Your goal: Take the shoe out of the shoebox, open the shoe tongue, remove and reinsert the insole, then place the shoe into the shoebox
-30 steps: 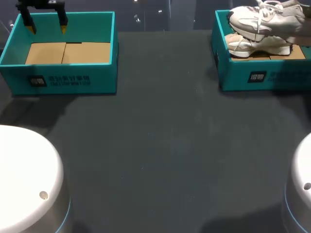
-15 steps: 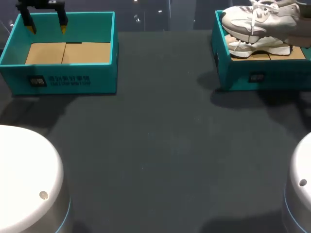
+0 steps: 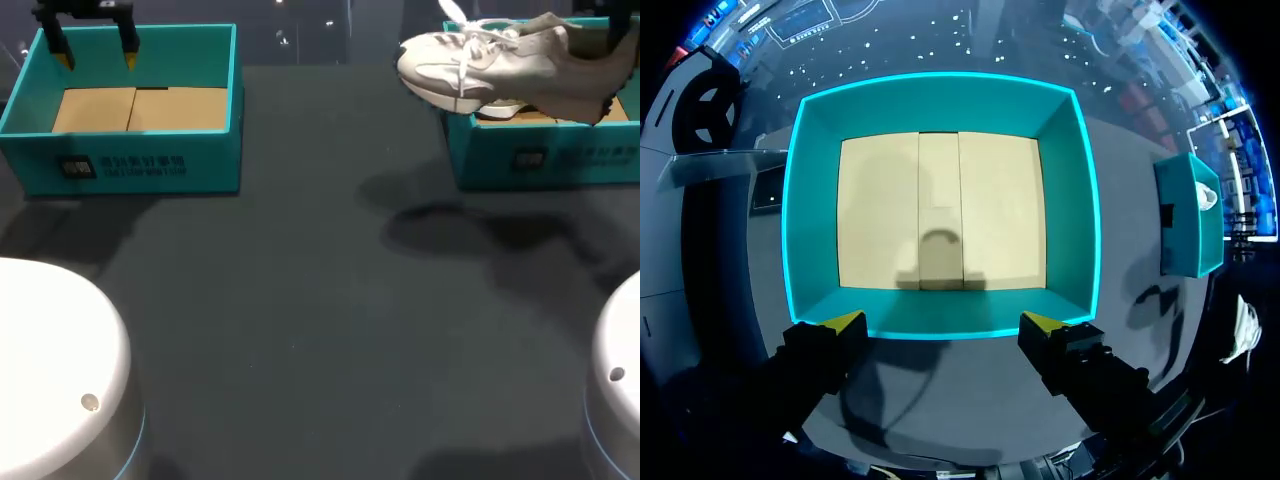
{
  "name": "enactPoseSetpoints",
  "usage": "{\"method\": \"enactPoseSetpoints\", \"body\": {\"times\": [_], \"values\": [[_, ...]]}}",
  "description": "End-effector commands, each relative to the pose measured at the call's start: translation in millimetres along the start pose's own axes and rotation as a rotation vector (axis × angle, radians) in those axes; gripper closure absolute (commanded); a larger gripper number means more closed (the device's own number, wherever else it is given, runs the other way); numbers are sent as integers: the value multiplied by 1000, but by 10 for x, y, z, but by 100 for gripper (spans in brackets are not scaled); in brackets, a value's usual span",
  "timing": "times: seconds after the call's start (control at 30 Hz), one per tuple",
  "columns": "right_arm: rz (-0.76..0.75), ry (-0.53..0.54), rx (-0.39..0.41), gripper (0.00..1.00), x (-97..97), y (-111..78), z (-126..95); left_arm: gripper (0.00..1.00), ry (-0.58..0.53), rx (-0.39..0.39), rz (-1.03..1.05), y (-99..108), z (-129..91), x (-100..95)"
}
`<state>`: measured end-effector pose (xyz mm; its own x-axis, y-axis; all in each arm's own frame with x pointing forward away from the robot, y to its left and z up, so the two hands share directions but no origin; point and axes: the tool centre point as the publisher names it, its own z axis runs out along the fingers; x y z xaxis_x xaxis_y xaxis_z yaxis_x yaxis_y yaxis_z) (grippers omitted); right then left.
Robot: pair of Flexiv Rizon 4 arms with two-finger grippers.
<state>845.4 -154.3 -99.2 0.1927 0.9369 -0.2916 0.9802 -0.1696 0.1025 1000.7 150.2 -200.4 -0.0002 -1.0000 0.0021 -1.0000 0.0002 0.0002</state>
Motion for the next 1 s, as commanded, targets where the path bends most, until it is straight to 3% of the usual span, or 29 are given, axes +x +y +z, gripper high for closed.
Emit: {"method": "enactPoseSetpoints", "body": {"times": [0.03,0.17,0.7,1.0], "values": [[-6,-10,-69,100,238,-253,-21,0,-1,0,0,2,-2,1],[-11,28,-37,100,477,-449,-5,0,-1,0,0,2,-2,1],[-11,28,-37,100,477,-449,-5,0,-1,0,0,2,-2,1],[-99,-57,-33,100,847,-1112,166,0,-1,0,0,2,-2,1]]}}
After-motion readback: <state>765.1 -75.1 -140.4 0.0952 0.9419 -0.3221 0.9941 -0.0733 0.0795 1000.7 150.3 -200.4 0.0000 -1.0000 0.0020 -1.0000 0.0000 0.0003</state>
